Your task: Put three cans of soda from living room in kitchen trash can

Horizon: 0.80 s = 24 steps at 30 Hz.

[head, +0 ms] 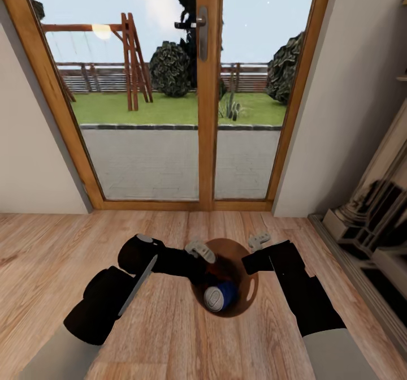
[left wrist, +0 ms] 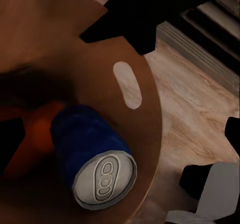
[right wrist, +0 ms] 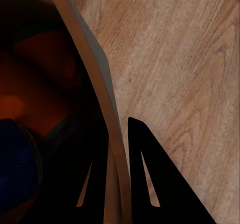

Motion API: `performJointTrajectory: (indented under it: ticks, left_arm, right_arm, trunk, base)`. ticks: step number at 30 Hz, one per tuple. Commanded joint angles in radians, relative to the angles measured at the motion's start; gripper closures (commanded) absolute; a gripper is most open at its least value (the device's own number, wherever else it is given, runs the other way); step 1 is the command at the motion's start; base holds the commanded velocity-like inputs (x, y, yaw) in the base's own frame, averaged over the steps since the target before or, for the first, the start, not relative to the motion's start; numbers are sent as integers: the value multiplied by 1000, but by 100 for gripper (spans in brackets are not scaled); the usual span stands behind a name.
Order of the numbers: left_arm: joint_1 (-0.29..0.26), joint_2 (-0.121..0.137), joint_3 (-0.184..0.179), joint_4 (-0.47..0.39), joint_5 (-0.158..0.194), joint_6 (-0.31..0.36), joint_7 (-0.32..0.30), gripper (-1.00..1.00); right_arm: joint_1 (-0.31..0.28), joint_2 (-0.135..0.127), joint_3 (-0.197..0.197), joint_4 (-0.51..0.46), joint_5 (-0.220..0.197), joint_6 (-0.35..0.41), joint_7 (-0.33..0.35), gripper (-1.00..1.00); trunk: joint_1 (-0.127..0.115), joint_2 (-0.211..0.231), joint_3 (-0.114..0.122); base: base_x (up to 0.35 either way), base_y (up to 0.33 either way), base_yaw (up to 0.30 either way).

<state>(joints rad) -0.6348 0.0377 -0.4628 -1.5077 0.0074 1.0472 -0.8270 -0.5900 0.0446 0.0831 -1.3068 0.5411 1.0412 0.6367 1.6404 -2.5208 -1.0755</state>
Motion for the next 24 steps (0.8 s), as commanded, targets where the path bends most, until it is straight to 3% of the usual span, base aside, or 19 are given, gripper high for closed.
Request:
performJointTrajectory:
  ticks: [1,5,6,10,11,14,15,19,22,24]
  left_arm:
    - [0,9,1,-6,0,0,-24,-100]
    - [1,69,22,-32,0,0,-141,-100]
    - [1,93,55,-42,0,0,-186,-100]
    - [3,141,167,-54,0,0,-284,-100]
    - [7,171,231,-54,-1,0,-331,-100]
    - [18,219,327,-54,-1,-33,-381,-100]
    - [28,242,388,-54,-2,-60,-400,-100]
    - [63,263,497,-51,-9,-115,-408,-100]
    - [94,267,527,-38,-12,-179,-379,-100]
    - [123,268,542,-17,-13,-251,-321,-100]
  right_arm:
    - [0,0,0,0,-25,6,6,100]
    - [0,-1,-2,0,-26,6,6,100]
    - [0,-1,-3,0,-27,6,6,100]
    - [0,-2,-4,0,-27,6,6,100]
    - [0,-3,-4,0,-28,6,6,100]
    - [1,-5,-6,0,-28,6,6,100]
    - [1,-6,-7,0,-28,6,7,100]
    - [1,-8,-10,-1,-30,6,7,100]
    - [1,-8,-11,-3,-30,6,7,100]
    - [2,-8,-13,-8,-31,6,7,100]
  trunk:
    - [0,0,0]
    - [0,0,0]
    - [0,0,0]
    - [0,0,0]
    - [0,0,0]
    - [0,0,0]
    - [0,0,0]
    - [0,0,0]
    - [0,0,0]
    - [0,0,0]
  base:
    - [0,0,0]
    - [0,0,0]
    - [0,0,0]
    - [0,0,0]
    - [0,0,0]
    - [0,0,0]
    - [0,0,0]
    - [0,0,0]
    - [0,0,0]
    - [0,0,0]
